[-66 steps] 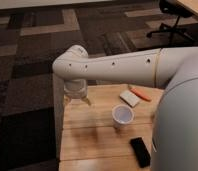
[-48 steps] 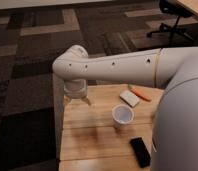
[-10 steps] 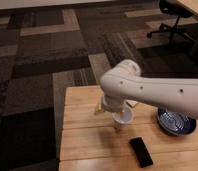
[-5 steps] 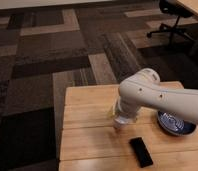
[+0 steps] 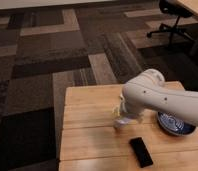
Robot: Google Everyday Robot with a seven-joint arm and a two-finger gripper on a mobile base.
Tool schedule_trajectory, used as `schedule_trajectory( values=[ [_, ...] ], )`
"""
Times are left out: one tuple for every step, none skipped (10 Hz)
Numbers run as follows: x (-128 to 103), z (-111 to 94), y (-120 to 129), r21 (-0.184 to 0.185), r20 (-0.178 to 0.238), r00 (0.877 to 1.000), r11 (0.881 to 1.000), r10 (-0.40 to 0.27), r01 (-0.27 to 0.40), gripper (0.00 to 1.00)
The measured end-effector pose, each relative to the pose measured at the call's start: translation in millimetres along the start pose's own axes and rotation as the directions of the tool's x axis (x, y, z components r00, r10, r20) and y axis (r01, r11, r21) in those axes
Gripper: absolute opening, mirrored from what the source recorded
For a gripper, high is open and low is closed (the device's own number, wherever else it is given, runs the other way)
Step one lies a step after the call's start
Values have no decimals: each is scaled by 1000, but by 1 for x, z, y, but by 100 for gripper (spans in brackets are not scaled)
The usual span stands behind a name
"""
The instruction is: Push the eraser across the table
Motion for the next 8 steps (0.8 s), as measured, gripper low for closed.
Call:
schedule_trajectory(
  values=[
    [7, 3, -7, -7, 3, 1000, 1000, -10, 10, 65],
    [20, 12, -4, -49, -11, 999, 998, -35, 34, 65],
    [29, 20, -2, -84, -27, 998, 995, -59, 57, 65],
    [39, 28, -2, -113, -45, 995, 990, -92, 86, 65],
    [46, 35, -3, -132, -59, 990, 984, -127, 118, 65],
    [52, 42, -6, -142, -73, 984, 978, -162, 151, 65],
    [57, 52, -10, -141, -90, 977, 974, -193, 179, 65],
    [59, 59, -11, -139, -96, 973, 970, -212, 198, 65]
  ],
)
